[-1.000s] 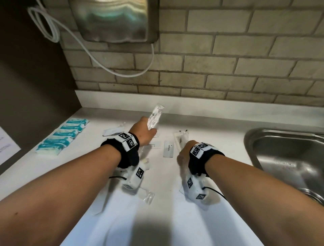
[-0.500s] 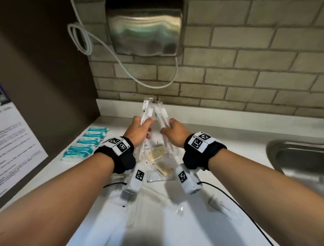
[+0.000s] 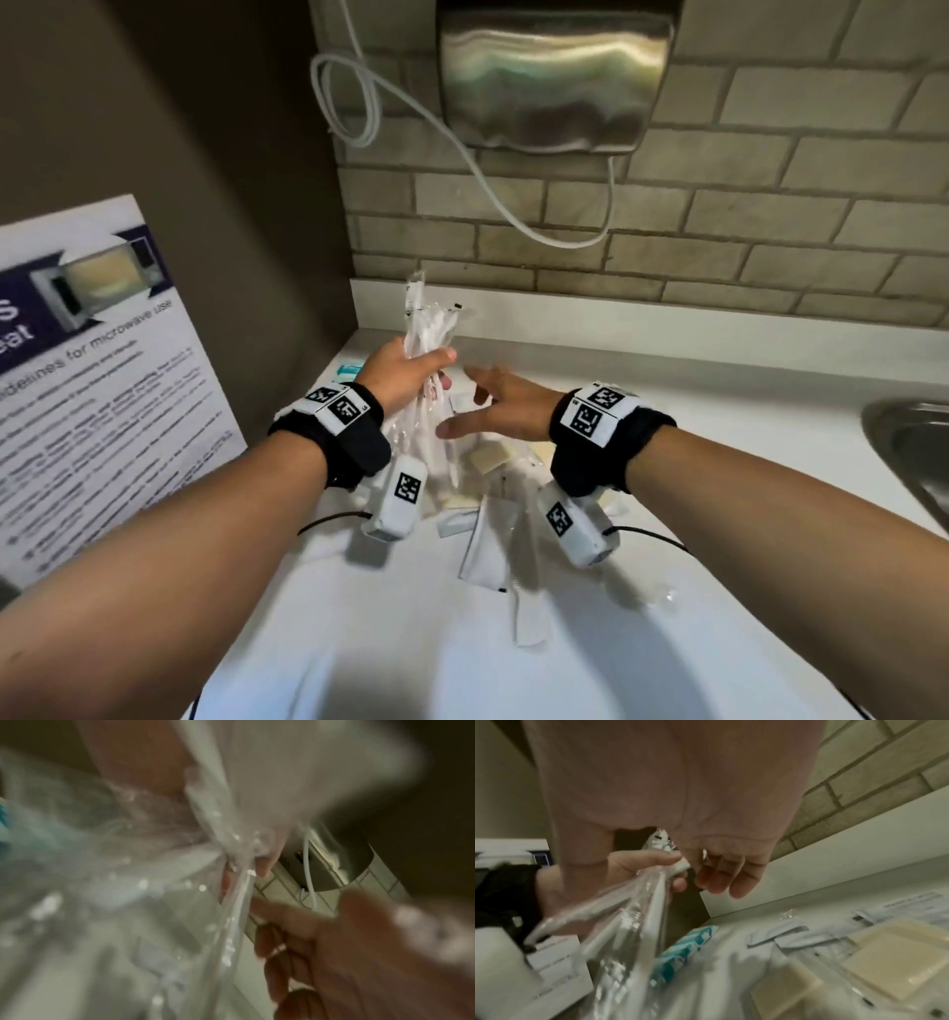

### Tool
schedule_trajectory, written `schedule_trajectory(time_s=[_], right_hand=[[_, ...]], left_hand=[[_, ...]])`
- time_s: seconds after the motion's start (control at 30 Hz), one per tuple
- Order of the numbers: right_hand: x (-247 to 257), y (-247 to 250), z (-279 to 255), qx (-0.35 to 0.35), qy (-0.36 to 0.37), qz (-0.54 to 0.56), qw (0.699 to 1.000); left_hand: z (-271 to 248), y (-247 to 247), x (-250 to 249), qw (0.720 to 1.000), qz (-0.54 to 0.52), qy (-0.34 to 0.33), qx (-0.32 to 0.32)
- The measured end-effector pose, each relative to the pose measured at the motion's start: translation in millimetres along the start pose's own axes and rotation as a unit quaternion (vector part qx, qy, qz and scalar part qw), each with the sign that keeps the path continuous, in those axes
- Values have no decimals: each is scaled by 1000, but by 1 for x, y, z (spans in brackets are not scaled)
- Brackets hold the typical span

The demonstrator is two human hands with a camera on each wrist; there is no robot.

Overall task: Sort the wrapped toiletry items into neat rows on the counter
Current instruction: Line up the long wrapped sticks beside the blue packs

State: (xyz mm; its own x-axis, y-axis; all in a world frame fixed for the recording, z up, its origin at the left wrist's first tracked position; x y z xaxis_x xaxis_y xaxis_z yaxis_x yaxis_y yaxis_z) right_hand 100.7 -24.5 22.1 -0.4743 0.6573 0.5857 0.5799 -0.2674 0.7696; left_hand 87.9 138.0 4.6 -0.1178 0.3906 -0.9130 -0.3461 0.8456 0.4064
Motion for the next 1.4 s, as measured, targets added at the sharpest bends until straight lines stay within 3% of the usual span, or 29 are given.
schedule_trajectory(time_s=[0.1,0.17,0.37,0.57,0.73,0.93,1.13,1.4], right_hand=[[-7,-27,8,18,-30,-150,988],[-15,-48,13,49,-39,-240,969],[-32,-88,38,104,-38,-316,942],[-53,-57,33,92,-56,-380,919],[-66,-28,36,101,-133,-312,935],[-43,-9,96,-19,-118,-265,957],[-54,-29,123,70,-125,-287,947],[-95,-19,78,54,-113,-214,969]], left_hand=[[8,28,24,999,22,20,-46],[10,37,30,998,34,17,-44],[3,39,43,995,102,10,-8],[16,24,53,993,115,10,34],[34,7,49,992,115,-2,51],[50,0,48,992,122,-3,41],[61,1,50,989,140,9,37],[61,-21,57,987,144,27,58]])
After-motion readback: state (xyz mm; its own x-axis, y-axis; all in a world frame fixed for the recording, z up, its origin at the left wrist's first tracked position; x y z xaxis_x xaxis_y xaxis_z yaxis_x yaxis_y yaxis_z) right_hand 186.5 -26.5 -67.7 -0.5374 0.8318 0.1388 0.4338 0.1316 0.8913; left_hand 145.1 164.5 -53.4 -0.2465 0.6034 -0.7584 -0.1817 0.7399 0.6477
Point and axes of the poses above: each hand's wrist, its own z-axis towards the middle knuckle, its own y-axis out of the back of the hand, x = y × z, the point moved 4 cm from there along z, towards the middle knuckle
